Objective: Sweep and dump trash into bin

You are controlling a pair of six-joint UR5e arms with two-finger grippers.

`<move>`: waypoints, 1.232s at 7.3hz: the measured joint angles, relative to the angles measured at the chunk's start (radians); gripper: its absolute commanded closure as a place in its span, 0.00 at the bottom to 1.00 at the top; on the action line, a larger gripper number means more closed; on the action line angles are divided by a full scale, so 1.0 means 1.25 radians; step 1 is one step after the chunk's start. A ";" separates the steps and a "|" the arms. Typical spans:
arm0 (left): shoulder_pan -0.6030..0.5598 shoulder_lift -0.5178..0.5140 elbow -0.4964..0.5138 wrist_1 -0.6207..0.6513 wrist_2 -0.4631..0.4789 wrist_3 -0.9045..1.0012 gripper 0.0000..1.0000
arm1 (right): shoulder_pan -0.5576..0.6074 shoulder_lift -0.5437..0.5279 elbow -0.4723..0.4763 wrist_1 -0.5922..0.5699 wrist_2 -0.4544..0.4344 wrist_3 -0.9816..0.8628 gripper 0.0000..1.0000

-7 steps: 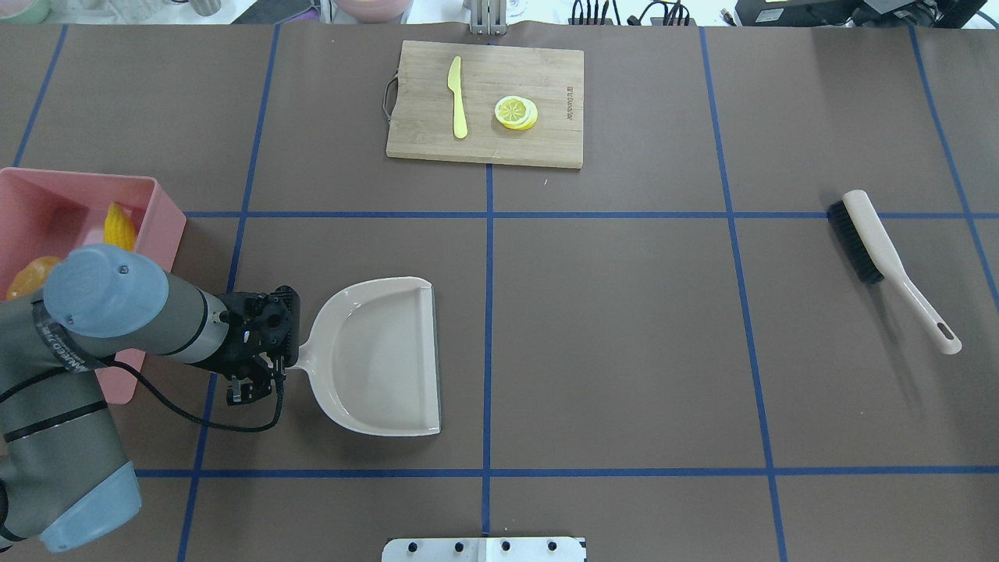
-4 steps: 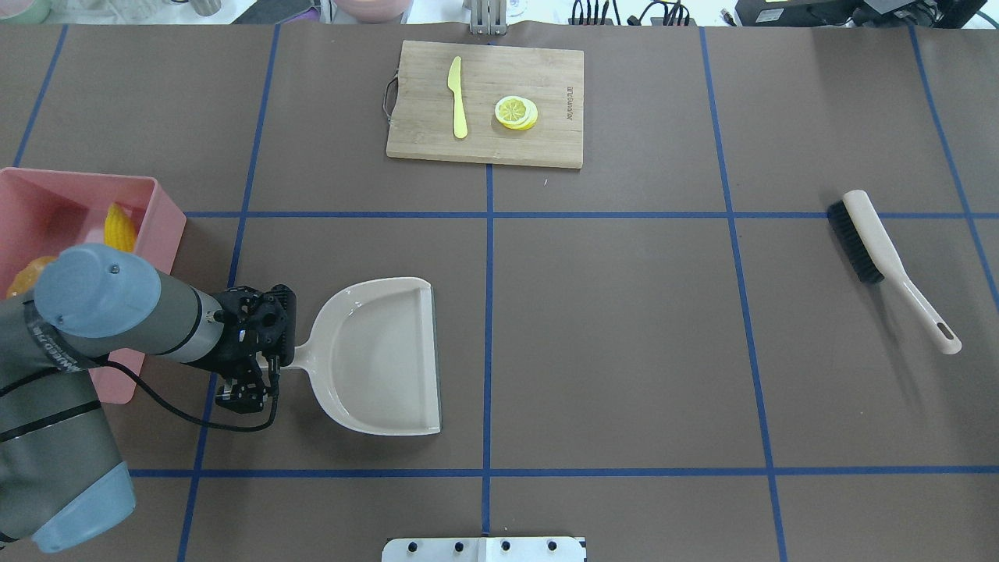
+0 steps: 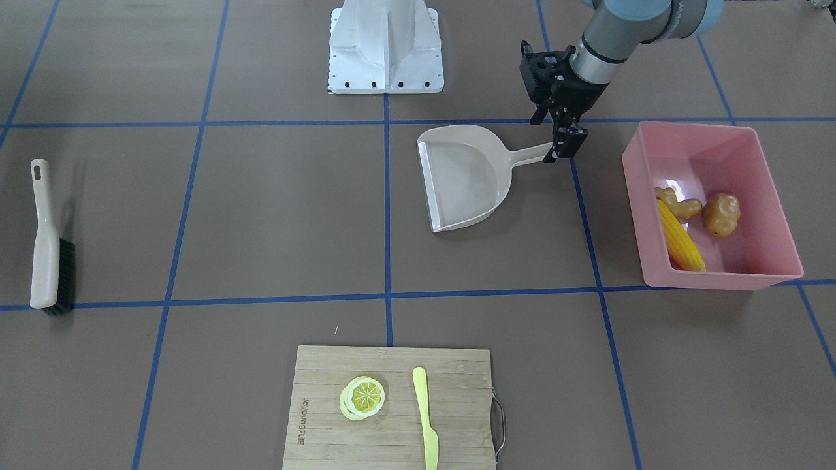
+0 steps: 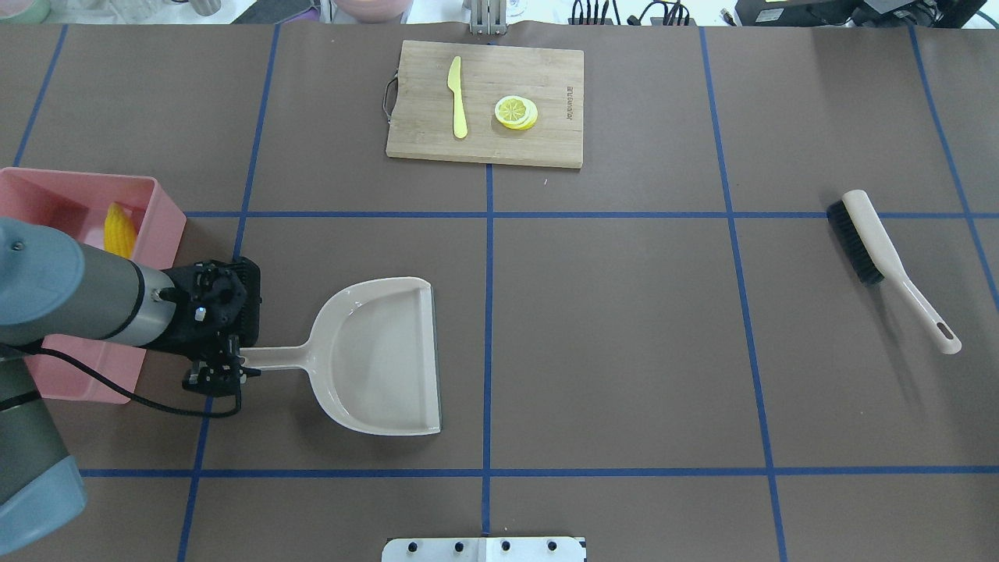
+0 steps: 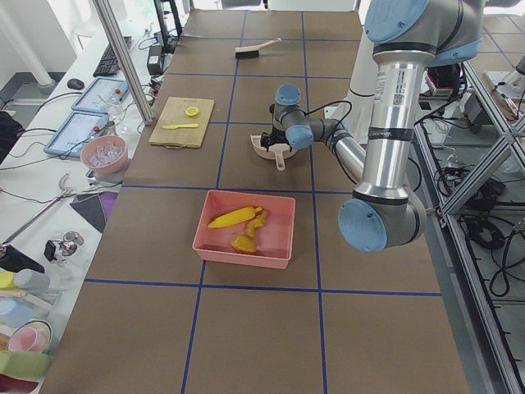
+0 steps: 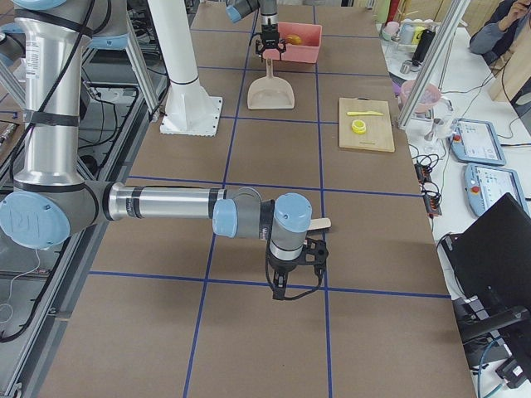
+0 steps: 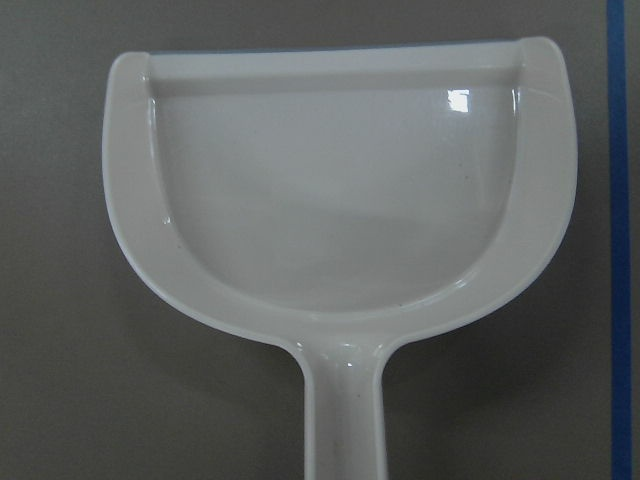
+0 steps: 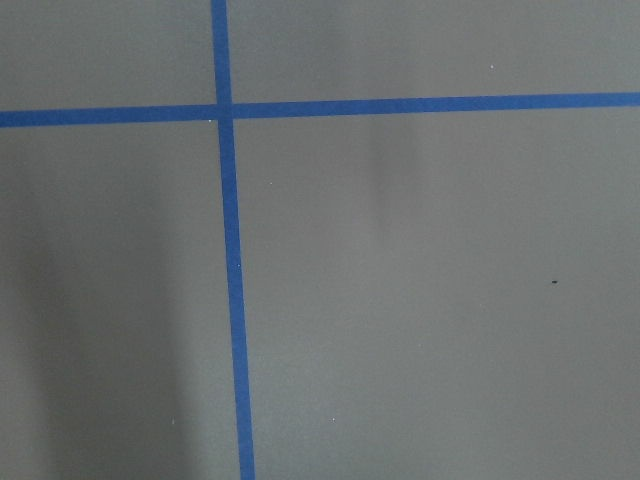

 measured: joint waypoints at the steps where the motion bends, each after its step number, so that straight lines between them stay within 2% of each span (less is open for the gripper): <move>1: -0.058 -0.001 -0.017 0.009 -0.015 -0.002 0.01 | 0.000 0.000 -0.001 0.000 0.001 0.000 0.00; 2: -0.142 -0.007 -0.030 0.047 -0.050 -0.015 0.01 | 0.000 -0.001 0.008 0.000 0.001 0.000 0.00; 5: -0.375 -0.044 -0.053 0.271 -0.125 -0.086 0.01 | 0.001 -0.010 0.030 -0.001 0.001 -0.003 0.00; 7: -0.489 -0.023 -0.025 0.366 -0.219 -0.148 0.01 | 0.002 -0.019 0.055 -0.005 0.009 -0.002 0.00; 9: -0.609 0.030 0.029 0.456 -0.258 -0.170 0.01 | 0.001 -0.033 0.066 -0.006 0.051 0.004 0.00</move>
